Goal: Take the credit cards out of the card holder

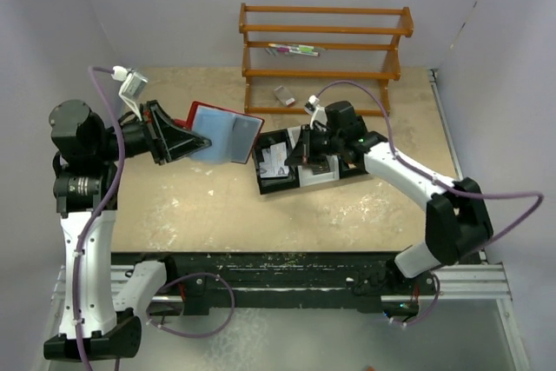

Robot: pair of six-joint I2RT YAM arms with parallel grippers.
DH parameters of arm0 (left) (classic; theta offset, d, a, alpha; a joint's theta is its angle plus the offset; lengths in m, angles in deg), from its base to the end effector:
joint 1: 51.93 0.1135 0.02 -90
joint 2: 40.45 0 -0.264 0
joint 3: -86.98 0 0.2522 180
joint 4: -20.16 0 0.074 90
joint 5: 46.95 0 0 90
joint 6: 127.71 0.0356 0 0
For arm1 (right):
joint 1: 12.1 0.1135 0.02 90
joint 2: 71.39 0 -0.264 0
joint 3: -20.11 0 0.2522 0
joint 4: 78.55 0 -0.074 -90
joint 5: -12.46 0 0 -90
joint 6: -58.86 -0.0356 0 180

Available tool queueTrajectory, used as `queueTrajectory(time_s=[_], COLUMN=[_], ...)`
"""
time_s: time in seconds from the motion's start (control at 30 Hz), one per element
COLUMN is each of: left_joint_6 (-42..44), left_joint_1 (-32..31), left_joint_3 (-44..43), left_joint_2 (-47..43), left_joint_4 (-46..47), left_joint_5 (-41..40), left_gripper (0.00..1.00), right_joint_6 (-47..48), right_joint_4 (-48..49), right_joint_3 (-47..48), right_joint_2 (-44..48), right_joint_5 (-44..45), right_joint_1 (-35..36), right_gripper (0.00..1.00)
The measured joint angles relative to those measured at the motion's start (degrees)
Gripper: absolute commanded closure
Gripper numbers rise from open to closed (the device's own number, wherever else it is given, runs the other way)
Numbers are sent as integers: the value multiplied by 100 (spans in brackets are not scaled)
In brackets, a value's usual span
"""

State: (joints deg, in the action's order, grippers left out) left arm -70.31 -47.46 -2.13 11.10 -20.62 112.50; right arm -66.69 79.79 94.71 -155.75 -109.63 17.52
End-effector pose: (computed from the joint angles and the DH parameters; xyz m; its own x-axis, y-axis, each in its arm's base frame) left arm 0.1443 -0.0222 0.4691 -0.5346 -0.2315 -0.8128 0.7320 0.3538 -0.5822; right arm 0.2788 0.1803 0.2792 -0.8413 0.0883 -0.5333 -0.3978 0.5667 0.7215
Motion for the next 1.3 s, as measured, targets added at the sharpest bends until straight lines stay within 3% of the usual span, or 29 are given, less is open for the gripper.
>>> queueTrajectory(time_s=[0.37, 0.67, 0.73, 0.9, 1.1, 1.3], left_joint_6=[-3757, -4671, -4734, -4739, -4739, -4725], left_joint_1=[-4, -94, -129, -208, -236, -238], left_joint_3=[1276, 1270, 1228, 1049, 933, 901], left_joint_2=[-214, -258, -275, -278, -278, -297], left_joint_4=[3869, 4712, 4732, 4730, 4732, 4723], left_joint_5=[944, 1080, 1119, 1158, 1178, 1200], left_gripper=[100, 100, 100, 100, 100, 100], right_joint_6=[170, 192, 214, 269, 323, 326], right_joint_4=[9, 7, 4, -63, -323, -334], right_joint_3=[721, 1147, 1180, 1180, 1182, 962], right_joint_2=[-1473, -2004, -2063, -2076, -1768, -479], right_joint_5=[933, 1386, 1497, 1738, 1963, 1646], right_joint_1=[328, 485, 542, 619, 627, 621], right_gripper=[100, 99, 85, 61, 44, 5])
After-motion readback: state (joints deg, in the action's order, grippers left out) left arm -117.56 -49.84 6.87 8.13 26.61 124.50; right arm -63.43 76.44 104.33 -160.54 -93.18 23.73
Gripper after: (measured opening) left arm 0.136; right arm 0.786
